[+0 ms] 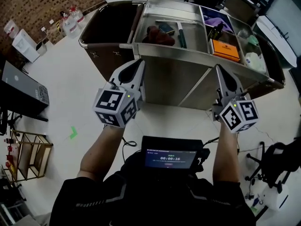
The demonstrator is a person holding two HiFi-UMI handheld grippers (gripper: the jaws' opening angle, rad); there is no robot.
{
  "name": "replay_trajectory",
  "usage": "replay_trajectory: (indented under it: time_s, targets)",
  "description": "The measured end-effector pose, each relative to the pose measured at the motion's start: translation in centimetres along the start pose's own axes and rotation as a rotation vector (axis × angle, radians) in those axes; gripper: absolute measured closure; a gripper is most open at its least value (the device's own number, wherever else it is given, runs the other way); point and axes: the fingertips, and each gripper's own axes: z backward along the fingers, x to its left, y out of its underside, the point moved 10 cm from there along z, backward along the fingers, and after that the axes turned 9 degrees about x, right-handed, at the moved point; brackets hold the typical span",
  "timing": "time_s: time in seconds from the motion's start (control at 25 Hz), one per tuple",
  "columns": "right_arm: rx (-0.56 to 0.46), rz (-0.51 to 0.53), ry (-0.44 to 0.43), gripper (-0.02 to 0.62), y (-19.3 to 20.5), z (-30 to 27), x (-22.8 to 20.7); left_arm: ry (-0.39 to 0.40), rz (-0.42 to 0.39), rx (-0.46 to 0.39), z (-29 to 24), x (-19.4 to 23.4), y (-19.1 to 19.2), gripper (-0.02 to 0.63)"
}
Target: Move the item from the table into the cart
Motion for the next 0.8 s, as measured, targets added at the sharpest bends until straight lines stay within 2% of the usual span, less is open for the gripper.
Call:
replay_trajectory:
  time_s: [0.2, 0.36, 0.8]
  targets:
    - [-0.03, -0.005, 0.01, 0.589, 1.2, 2.8, 0.5, -0.043, -0.03, -0.005, 1.9, -1.9, 0.8, 0.603]
    - [-0.021, 0.004, 0.016, 0.589, 2.4, 4.9, 0.1, -0.038, 0.0, -0.003, 2.3, -3.7, 1.9, 0.603]
    - [-0.031, -0.019, 0.037, 0.589, 4.2, 6.7, -2.4, -0.017, -0.037, 0.008, 0.7, -6.9, 2.3, 0.603]
